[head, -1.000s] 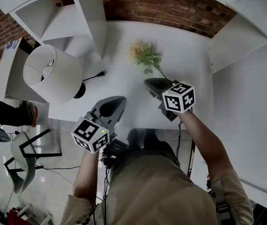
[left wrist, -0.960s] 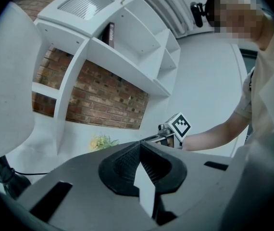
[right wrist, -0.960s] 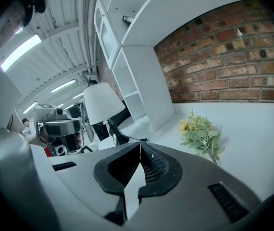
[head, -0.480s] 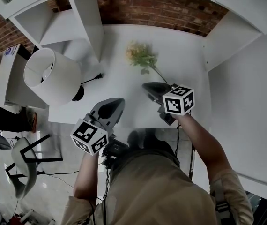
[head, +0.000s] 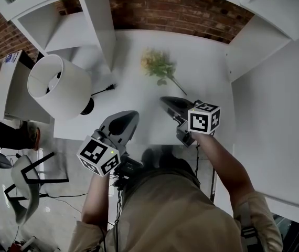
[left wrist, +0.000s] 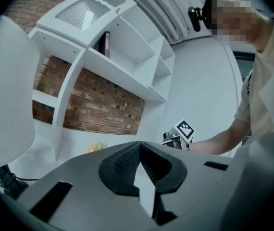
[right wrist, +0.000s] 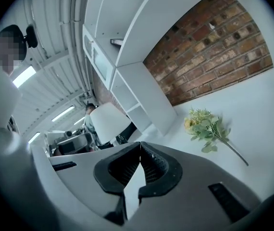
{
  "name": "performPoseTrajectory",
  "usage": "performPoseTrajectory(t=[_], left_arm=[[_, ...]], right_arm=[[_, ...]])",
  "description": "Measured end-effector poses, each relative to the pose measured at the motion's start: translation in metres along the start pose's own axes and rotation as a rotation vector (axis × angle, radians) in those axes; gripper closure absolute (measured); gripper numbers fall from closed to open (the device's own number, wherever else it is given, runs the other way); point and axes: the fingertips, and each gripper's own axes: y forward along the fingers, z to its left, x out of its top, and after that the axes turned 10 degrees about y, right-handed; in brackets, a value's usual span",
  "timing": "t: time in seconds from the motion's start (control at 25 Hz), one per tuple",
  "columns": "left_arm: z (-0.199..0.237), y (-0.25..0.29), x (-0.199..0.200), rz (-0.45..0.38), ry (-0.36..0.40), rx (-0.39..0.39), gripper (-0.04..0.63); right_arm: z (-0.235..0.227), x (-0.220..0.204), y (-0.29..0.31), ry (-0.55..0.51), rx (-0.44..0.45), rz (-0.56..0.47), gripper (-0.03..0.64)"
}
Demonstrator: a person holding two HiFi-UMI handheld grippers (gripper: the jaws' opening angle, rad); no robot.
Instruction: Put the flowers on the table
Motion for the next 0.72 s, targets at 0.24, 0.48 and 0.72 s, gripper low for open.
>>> performPoseTrajectory(t=[0.24,0.48,0.72], left_arm=[[0.004,-0.006,-0.002,-0.005,-0.011,0.012,0.588],[-0.002,-0.003,-0.014,0.026,-0.042,-0.039,0.588],[-0.007,0.001,-0.016,0.031,-0.040,-0.057,0.588]], right_arm=[[0.014,0.001,-0.009,0.039,0.023,-0.046,0.594],[0.013,-0.011,-0.010,0.023,-0.031,-0.011,0.594],[0.025,-0.017,-0.016,-0.017,-0.011,-0.020,0.594]])
